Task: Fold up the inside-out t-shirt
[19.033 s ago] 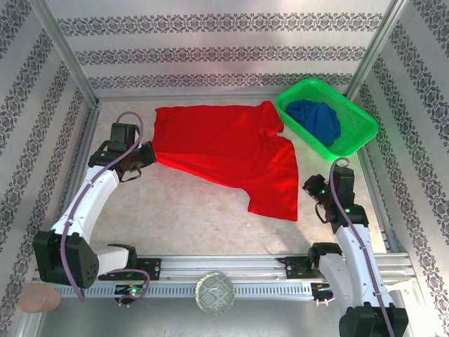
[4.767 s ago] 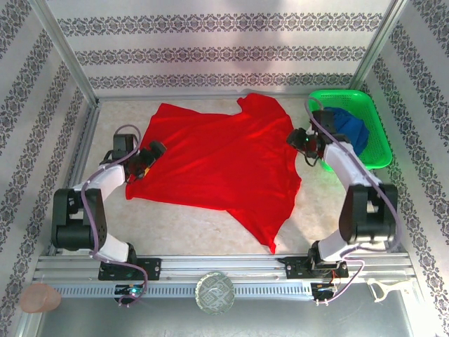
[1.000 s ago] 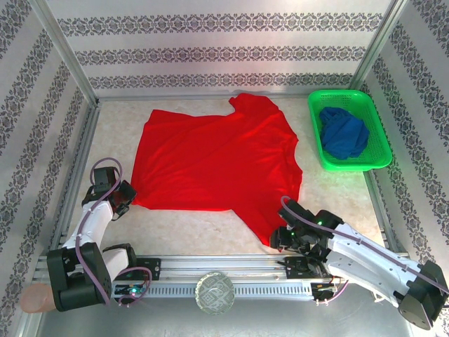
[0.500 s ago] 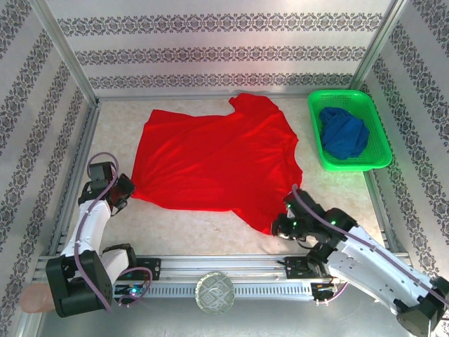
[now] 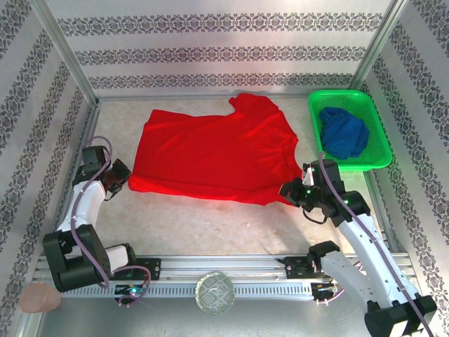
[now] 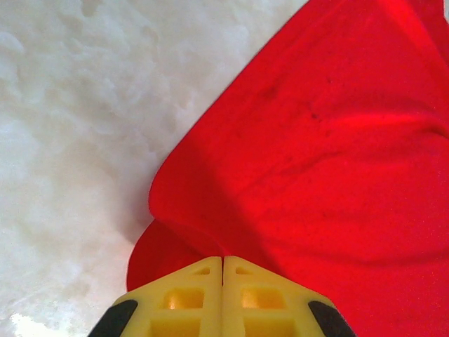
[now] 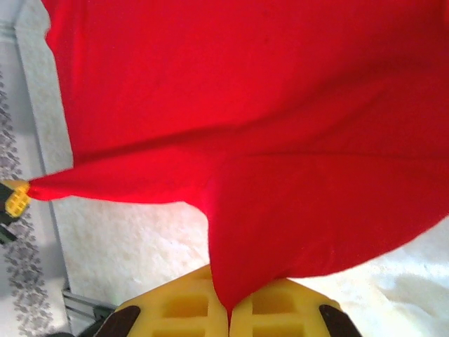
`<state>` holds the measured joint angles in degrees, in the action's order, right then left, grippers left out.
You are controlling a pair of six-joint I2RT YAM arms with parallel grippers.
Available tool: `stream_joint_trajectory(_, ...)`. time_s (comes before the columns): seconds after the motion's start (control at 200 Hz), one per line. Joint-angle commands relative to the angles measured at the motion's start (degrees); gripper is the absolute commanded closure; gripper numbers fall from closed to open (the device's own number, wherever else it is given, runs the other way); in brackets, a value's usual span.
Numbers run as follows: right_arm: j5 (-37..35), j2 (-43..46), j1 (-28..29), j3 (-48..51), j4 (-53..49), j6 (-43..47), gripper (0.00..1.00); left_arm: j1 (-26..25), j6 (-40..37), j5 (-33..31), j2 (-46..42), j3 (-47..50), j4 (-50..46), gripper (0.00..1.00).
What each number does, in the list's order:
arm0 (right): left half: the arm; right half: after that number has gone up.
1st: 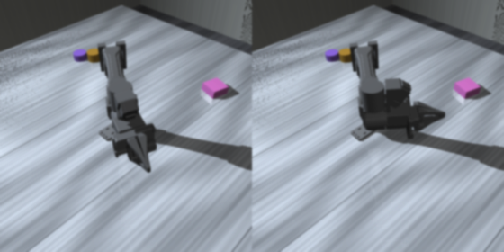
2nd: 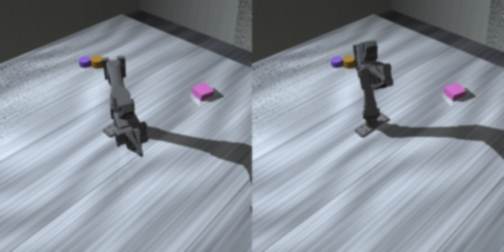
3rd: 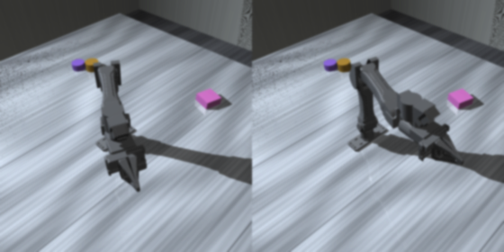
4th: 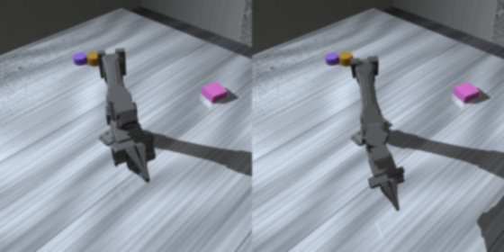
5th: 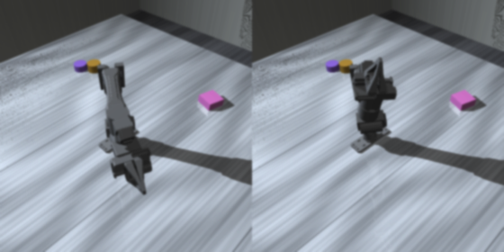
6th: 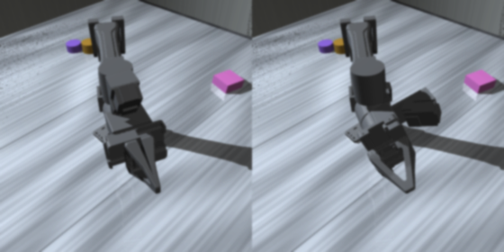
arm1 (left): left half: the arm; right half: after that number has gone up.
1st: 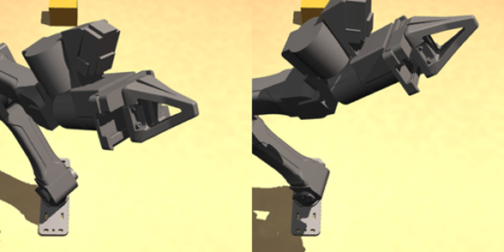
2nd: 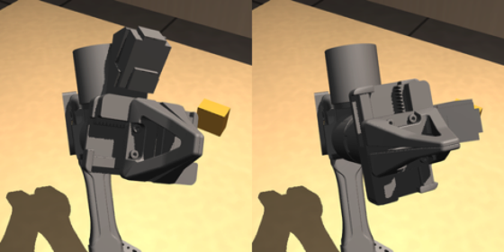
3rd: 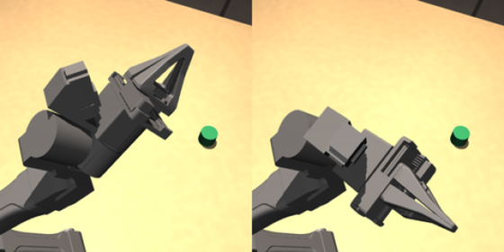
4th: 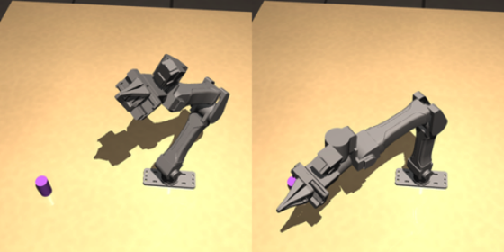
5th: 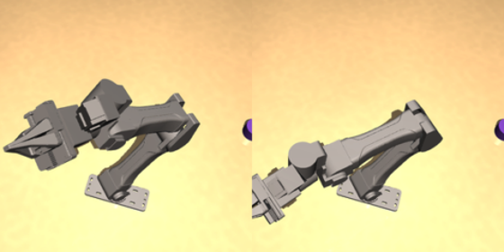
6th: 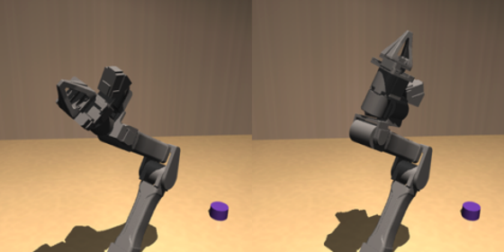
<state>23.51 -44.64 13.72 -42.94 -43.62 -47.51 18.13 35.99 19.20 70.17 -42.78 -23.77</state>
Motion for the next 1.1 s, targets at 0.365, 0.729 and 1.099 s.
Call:
stream_joint_trajectory(0.365, 5.0, -19.89, -9.13, -8.76, 18.49, 1.33, 1.0, 0.77, 0.56, 5.77, 18.91, -11.47, 10.57, 1.0)
stream_joint_trajectory(0.729, 2.52, -37.01, -11.49, -15.16, 25.67, 2.05, 1.0, 0.06, 5.25, 10.58, 32.53, -18.75, 20.72, 1.0)
stream_joint_trajectory(1.099, -1.54, -47.11, -13.54, -20.98, 27.58, 3.83, 0.87, -2.61, 6.24, 11.74, 41.24, -26.48, 24.3, 0.69)
